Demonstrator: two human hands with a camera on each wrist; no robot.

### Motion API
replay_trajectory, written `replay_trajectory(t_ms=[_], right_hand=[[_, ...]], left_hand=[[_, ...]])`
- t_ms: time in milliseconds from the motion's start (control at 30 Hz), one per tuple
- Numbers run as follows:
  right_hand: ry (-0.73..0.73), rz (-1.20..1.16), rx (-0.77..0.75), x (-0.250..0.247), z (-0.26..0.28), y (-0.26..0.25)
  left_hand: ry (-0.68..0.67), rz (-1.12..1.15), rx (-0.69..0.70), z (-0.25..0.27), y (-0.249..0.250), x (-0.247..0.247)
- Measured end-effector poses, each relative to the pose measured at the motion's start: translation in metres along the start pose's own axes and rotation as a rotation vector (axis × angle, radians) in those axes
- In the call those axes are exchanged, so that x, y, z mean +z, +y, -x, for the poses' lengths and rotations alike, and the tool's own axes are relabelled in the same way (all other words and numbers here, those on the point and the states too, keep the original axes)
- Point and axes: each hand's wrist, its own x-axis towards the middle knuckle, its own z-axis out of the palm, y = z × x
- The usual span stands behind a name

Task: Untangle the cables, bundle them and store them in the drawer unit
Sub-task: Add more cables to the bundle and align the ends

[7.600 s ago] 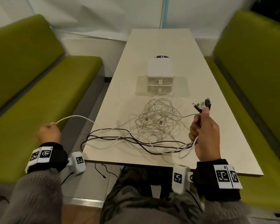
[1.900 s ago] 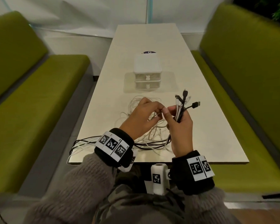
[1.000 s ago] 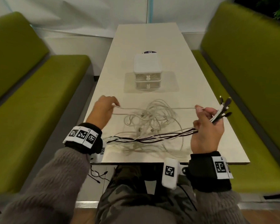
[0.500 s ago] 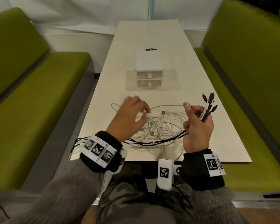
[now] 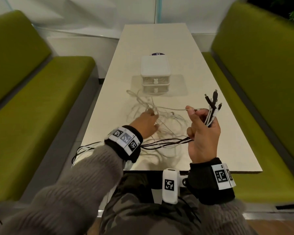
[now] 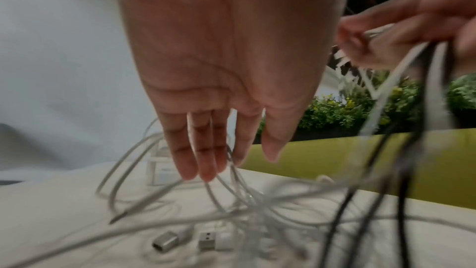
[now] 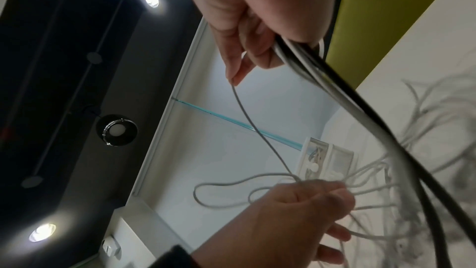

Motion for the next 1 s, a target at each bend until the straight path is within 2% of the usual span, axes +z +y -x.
replay_trajectory(t_ms=[133, 233, 333, 400, 433, 467, 500, 533, 567, 600, 633, 700, 767, 833, 933, 1000], right_hand=[[-0.021, -0.054, -0.079, -0.004, -0.001, -0.018], [0.014, -0.060, -0.109, -0.008, -0.003, -0.023], [0.085, -0.051, -0.064, -0.010, -0.004, -0.015], [0.119, -0.037, -0.042, -0.011, -0.004, -0.010], [0.129, -0.033, -0.040, -0.011, -0.005, -0.009], [0.137, -0.030, -0.041, -0.011, -0.006, -0.008], [0.141, -0.026, -0.042, -0.011, -0.006, -0.008], [0.141, -0.025, -0.043, -0.011, -0.006, -0.007], [0.137, -0.028, -0.042, -0.010, -0.006, -0.007], [0.128, -0.034, -0.037, -0.010, -0.006, -0.007], [0.116, -0.043, -0.028, -0.009, -0.005, -0.007], [0.086, -0.062, -0.006, -0.007, -0.004, -0.007], [0.068, -0.074, 0.009, -0.006, -0.002, -0.008], [0.076, -0.083, 0.010, -0.008, -0.002, -0.010], [0.096, -0.097, 0.013, -0.014, -0.005, -0.012], [0.101, -0.097, 0.025, -0.014, -0.007, -0.011]], left_hand=[[0.023, 0.103, -0.173, -0.017, -0.025, -0.026], [0.002, 0.208, -0.227, -0.022, -0.046, -0.036], [-0.053, 0.352, -0.230, -0.017, -0.055, -0.044], [-0.138, 0.267, -0.256, -0.007, -0.055, -0.054], [-0.135, 0.219, -0.272, 0.000, -0.053, -0.061], [-0.096, 0.195, -0.297, 0.008, -0.050, -0.068], [0.010, 0.192, -0.325, 0.016, -0.047, -0.074], [0.185, 0.182, -0.336, 0.022, -0.043, -0.079], [0.384, 0.176, -0.279, 0.028, -0.037, -0.082], [0.541, 0.210, -0.162, 0.035, -0.026, -0.083], [0.637, 0.275, -0.004, 0.041, -0.012, -0.083], [0.723, 0.288, 0.266, 0.044, 0.013, -0.075], [0.780, 0.111, 0.303, 0.036, 0.021, -0.063], [0.759, 0.061, 0.226, 0.023, 0.012, -0.052], [0.609, 0.476, 0.126, 0.012, -0.006, -0.032], [0.459, 0.675, 0.052, 0.016, -0.009, -0.020]])
